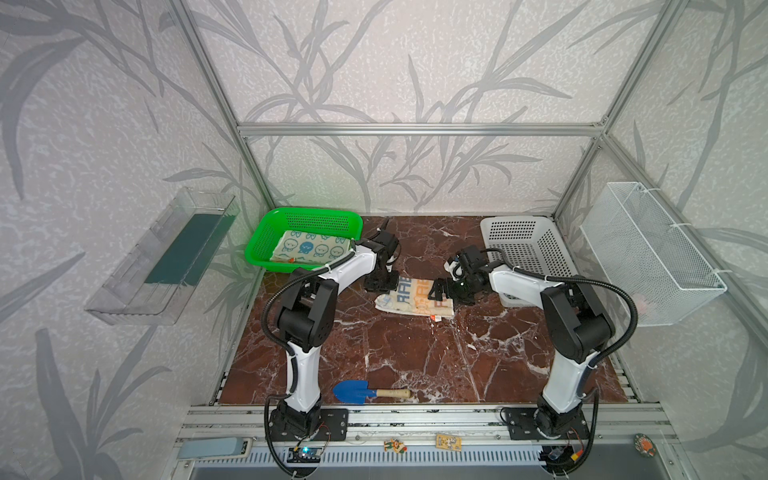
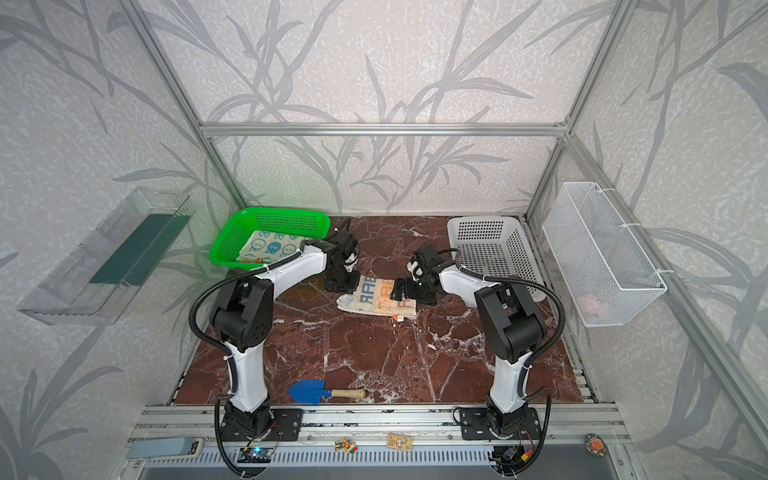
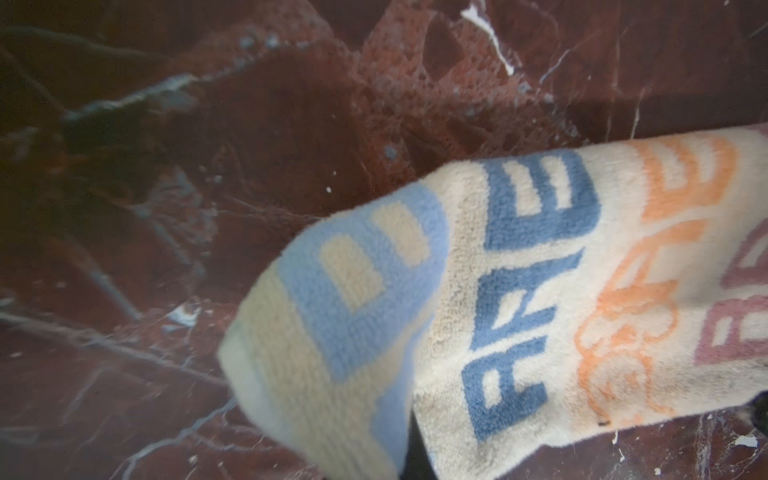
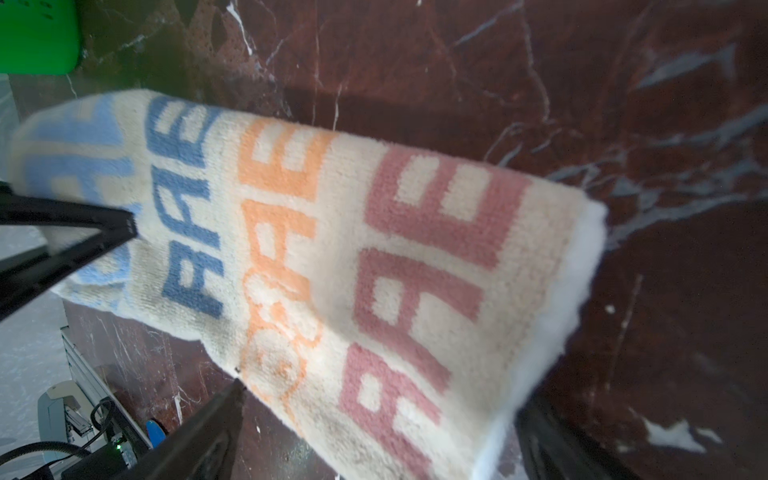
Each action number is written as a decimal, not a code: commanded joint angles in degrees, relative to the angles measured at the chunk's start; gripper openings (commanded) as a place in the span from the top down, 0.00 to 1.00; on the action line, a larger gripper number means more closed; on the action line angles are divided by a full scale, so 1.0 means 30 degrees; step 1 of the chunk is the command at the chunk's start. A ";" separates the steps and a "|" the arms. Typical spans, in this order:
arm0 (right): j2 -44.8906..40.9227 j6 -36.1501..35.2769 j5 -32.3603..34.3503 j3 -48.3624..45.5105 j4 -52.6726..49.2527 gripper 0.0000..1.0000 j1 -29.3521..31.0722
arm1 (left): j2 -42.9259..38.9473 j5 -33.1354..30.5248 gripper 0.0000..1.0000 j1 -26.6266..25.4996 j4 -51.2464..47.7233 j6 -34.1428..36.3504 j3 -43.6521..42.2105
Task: Fold and stack the towels
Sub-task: 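Lift the folded RAE towel with both grippers and carry it toward the green basket, then lower the towel onto the bunny towel in the green basket with both grippers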
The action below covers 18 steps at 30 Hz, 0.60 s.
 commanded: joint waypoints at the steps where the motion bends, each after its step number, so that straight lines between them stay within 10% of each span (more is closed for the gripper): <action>1: -0.0362 -0.0773 -0.0657 0.1156 -0.0692 0.01 0.0083 | 0.0044 -0.2568 1.00 0.0018 -0.3115 0.1487 0.2058; 18: 0.1082 -0.1630 -0.1694 0.7633 -0.1219 0.01 0.1158 | 0.1424 -1.0513 1.00 0.2848 -0.7538 0.5983 1.2334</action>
